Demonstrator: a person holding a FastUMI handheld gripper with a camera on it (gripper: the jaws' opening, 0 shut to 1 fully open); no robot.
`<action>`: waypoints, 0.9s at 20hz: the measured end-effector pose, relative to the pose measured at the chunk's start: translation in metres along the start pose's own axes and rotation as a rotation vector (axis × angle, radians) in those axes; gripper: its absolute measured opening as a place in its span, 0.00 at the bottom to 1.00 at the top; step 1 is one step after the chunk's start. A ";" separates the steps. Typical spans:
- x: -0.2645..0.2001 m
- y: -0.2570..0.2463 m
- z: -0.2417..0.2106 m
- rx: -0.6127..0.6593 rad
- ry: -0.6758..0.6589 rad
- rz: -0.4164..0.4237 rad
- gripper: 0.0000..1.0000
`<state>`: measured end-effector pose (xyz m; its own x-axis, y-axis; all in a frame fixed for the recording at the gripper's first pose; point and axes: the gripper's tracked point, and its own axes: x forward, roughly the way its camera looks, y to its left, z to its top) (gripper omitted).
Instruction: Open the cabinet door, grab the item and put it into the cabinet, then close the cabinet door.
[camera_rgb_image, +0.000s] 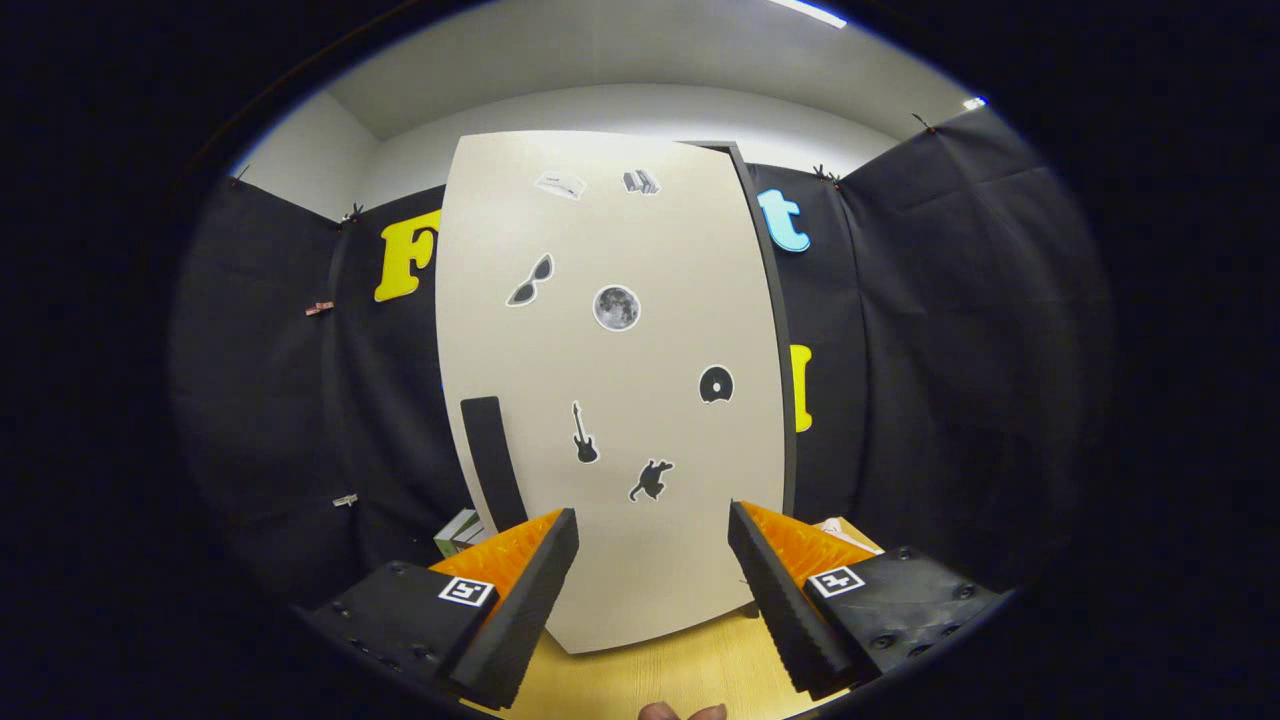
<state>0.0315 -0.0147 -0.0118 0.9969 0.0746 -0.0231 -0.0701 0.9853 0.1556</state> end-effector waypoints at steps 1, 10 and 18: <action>-0.001 0.001 0.000 -0.001 0.000 0.003 0.98; -0.007 0.013 0.001 -0.021 -0.013 0.023 0.98; -0.010 0.017 0.004 -0.039 -0.025 0.027 0.98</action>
<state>0.0206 0.0006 -0.0054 0.9951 0.0983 0.0054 -0.0983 0.9882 0.1173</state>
